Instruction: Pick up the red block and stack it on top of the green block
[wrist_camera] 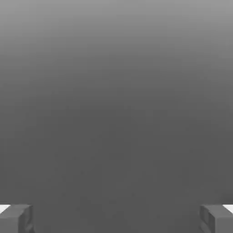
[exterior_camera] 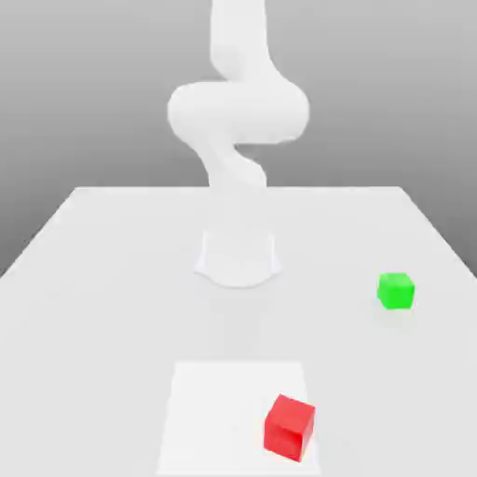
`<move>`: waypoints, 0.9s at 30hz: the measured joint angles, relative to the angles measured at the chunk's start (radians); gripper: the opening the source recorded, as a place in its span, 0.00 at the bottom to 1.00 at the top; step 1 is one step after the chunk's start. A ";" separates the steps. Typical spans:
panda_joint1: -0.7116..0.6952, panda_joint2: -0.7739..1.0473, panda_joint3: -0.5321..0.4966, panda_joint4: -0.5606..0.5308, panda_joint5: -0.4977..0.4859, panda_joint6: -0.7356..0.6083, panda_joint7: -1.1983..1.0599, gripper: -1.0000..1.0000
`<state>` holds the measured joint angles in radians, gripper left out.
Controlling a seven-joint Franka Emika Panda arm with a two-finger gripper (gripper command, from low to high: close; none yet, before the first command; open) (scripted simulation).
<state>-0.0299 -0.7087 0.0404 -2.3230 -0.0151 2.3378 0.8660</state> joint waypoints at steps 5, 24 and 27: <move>-0.055 0.188 0.078 -0.047 -0.036 0.077 0.139 0.50; -0.082 0.866 0.195 -0.217 -0.095 0.371 0.590 0.50; -0.055 0.973 0.161 -0.208 -0.136 0.452 0.634 0.50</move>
<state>-0.0853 0.2641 0.2017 -2.5306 -0.1514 2.7902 1.4996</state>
